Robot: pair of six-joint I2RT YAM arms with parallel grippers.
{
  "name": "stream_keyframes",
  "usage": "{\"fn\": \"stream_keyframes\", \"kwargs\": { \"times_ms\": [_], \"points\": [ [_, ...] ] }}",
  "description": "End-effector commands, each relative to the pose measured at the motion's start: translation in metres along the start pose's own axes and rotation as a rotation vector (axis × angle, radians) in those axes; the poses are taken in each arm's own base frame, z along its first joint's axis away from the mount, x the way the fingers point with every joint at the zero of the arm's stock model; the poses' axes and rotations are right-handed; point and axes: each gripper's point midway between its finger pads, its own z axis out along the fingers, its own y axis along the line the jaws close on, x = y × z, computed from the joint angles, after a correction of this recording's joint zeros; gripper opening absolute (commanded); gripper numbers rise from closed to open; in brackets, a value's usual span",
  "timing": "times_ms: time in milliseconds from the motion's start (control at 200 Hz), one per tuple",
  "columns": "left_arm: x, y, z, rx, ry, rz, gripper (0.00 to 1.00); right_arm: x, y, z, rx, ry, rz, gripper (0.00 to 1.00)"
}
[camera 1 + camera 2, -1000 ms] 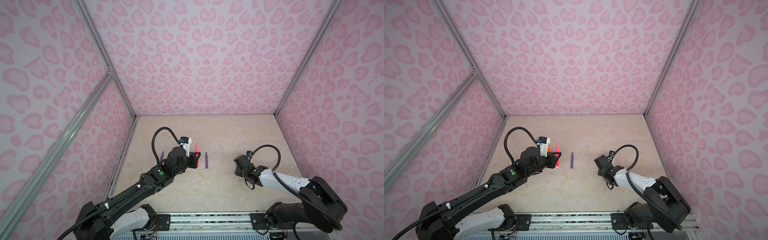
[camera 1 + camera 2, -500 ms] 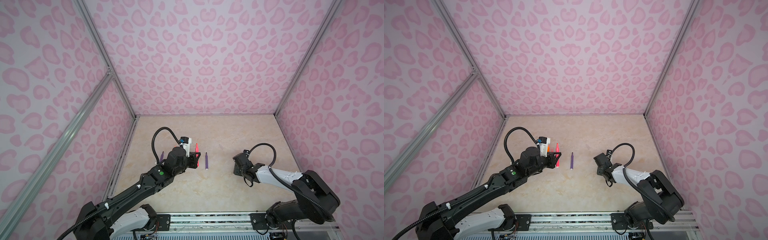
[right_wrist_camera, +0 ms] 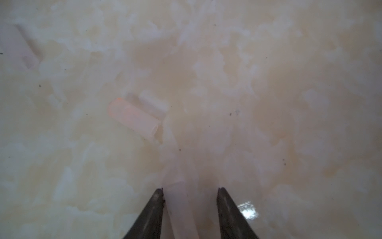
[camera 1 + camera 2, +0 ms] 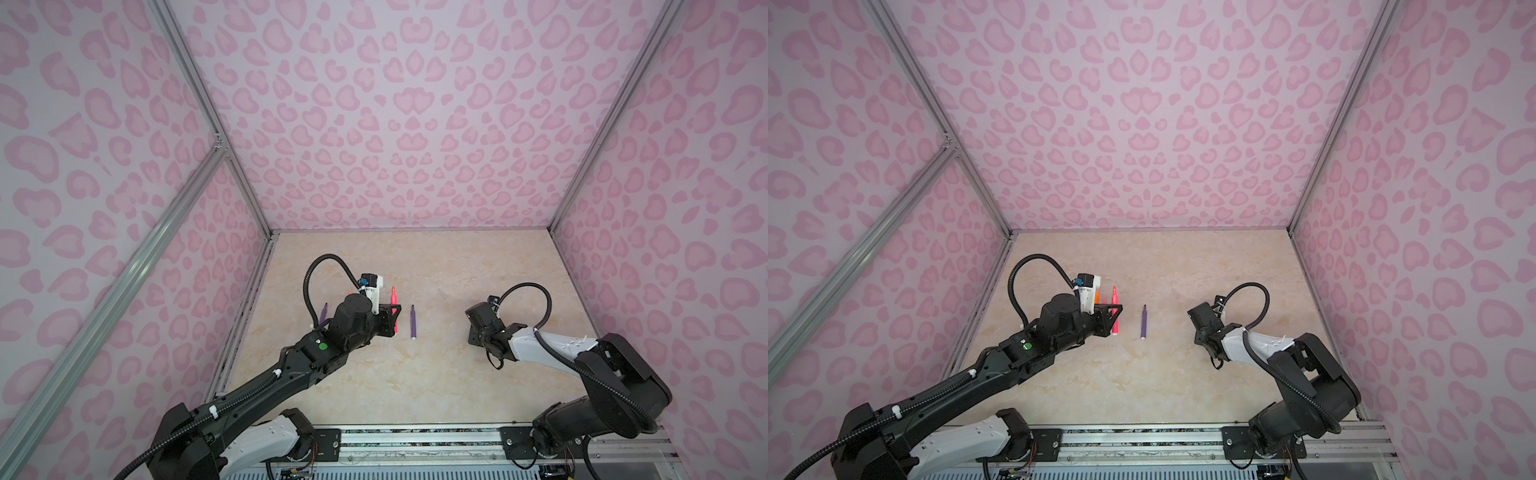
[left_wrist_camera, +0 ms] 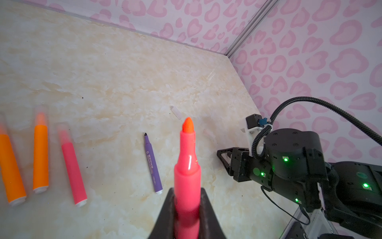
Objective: Insert the pens into the pen caps
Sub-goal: 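Lower the right gripper onto a translucent cap and close on it, then lift the cap and carry it with the right gripper toward the left gripper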
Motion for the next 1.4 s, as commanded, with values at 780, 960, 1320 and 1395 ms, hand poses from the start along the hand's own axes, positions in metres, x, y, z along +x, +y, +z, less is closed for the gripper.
{"fn": "stream_keyframes", "kwargs": {
  "times_ms": [780,960,1320,1395],
  "points": [
    [-0.007,-0.008,-0.002,0.037,-0.027,0.012,0.02,0.011,-0.008,0.004,0.026,0.068,0.006,0.15],
    [-0.003,-0.01,0.003,0.056,-0.017,0.015,0.02,0.002,-0.007,-0.007,0.006,0.038,0.043,0.09],
    [0.009,-0.01,0.012,0.113,-0.035,0.016,0.03,-0.046,0.022,-0.085,-0.158,-0.157,0.128,0.05],
    [0.006,-0.009,0.007,0.123,-0.07,0.006,0.03,-0.053,0.039,-0.107,-0.223,-0.191,0.117,0.06]
  ]
}}
